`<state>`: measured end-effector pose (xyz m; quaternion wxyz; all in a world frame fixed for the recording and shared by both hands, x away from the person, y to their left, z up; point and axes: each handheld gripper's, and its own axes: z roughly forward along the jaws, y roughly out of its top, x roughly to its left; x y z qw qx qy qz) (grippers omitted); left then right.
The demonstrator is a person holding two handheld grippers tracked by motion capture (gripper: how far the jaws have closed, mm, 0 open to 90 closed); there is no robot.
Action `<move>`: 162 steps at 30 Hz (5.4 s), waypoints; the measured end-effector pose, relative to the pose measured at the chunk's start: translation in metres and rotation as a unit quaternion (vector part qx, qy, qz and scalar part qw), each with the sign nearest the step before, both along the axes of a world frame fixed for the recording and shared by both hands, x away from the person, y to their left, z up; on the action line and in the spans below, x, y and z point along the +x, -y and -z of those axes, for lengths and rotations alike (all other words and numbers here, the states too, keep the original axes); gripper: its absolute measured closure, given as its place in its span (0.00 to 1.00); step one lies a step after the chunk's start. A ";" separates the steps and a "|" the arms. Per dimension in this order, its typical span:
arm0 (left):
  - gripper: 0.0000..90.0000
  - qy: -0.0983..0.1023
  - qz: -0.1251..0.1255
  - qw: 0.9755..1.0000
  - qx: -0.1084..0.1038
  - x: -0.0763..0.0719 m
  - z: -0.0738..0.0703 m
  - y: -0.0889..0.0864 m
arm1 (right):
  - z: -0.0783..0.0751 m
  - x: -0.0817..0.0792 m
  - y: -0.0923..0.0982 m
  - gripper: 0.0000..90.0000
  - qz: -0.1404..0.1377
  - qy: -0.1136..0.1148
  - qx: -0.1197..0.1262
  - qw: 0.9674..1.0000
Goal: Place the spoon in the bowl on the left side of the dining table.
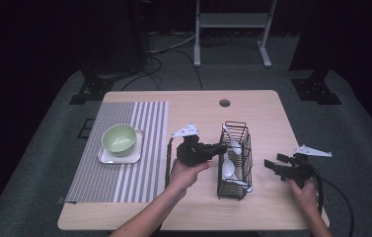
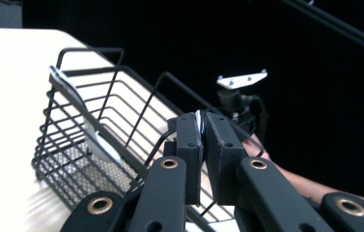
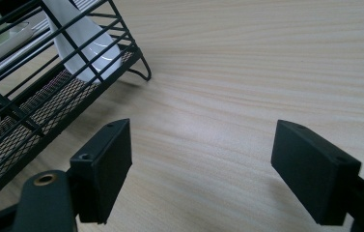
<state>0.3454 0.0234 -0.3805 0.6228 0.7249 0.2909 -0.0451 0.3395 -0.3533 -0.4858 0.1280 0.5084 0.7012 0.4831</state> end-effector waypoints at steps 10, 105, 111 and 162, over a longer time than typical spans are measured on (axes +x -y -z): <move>0.94 -0.002 0.013 0.999 -0.035 -0.004 -0.016 0.000 | 0.000 0.000 0.000 0.23 0.001 0.000 0.001 1.000; 0.94 0.008 -0.129 0.988 -0.087 0.015 -0.059 -0.132 | 0.000 0.002 -0.003 0.23 0.018 -0.012 -0.017 1.000; 0.94 0.008 -0.142 0.986 -0.086 0.015 -0.058 -0.147 | 0.000 0.002 -0.003 0.23 0.018 -0.012 -0.017 1.000; 0.94 -0.011 -0.263 0.962 -0.075 0.027 -0.038 -0.237 | 0.000 0.003 -0.004 0.23 0.022 -0.016 -0.025 0.999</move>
